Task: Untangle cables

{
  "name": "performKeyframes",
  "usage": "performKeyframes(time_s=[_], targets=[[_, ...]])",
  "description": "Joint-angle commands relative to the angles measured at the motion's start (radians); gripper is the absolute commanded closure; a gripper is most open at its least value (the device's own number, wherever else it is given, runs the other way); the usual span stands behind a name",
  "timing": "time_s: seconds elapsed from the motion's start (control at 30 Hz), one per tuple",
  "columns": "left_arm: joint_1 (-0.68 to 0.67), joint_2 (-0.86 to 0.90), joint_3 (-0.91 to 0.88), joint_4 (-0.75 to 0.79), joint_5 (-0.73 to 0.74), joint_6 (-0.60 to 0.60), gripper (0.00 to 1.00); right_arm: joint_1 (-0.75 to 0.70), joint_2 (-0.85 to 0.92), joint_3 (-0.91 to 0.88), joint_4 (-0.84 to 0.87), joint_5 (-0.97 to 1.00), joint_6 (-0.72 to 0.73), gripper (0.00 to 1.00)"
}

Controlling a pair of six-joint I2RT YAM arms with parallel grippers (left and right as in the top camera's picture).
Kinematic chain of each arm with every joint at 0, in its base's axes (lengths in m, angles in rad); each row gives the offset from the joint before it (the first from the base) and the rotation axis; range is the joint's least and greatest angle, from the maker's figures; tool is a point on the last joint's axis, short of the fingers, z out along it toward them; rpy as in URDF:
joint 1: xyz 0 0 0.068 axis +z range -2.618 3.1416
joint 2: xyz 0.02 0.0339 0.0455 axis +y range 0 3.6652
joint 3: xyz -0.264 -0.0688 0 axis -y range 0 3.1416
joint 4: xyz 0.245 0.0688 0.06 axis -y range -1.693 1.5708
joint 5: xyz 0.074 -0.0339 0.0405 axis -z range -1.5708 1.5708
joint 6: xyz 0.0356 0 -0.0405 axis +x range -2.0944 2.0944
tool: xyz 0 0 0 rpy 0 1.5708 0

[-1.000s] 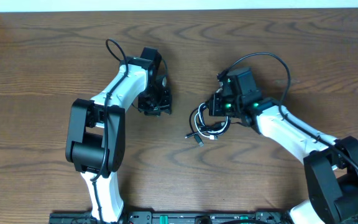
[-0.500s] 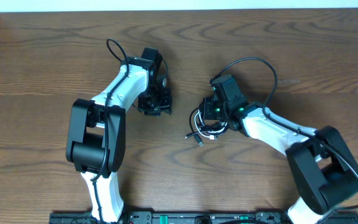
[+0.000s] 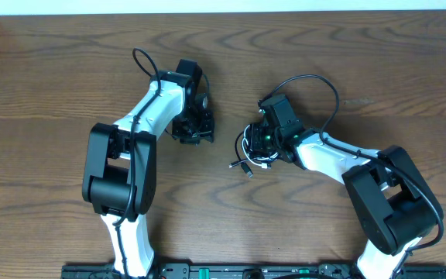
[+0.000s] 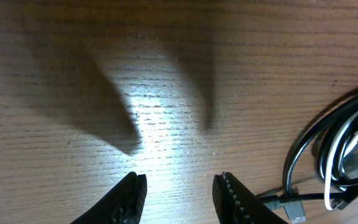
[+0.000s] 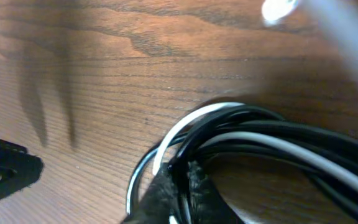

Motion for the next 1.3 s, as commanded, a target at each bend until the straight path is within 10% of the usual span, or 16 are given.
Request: performKeyframes(time_s=[0.0, 0.33, 0.53, 1.0, 1.27], targets=[[-0.001, -0.006, -0.014, -0.003, -0.01, -0.003, 0.61, -0.001, 0.013, -0.001, -0.005, 0.001, 0.007, 0.99], [0.0, -0.006, -0.014, -0.009, 0.052, 0.062, 0.61, -0.086, 0.012, -0.001, 0.014, -0.221, -0.051, 0.99], [0.0, -0.006, -0.014, 0.008, 0.123, 0.083, 0.61, -0.089, 0.012, -0.001, 0.019, -0.22, -0.056, 0.75], [0.0, -0.006, -0.014, 0.009, 0.123, 0.083, 0.61, -0.048, 0.035, -0.001, 0.033, -0.099, -0.052, 0.8], [0.0, -0.006, -0.014, 0.007, 0.154, 0.093, 0.61, -0.061, 0.041, -0.001, 0.066, -0.191, -0.056, 0.99]])
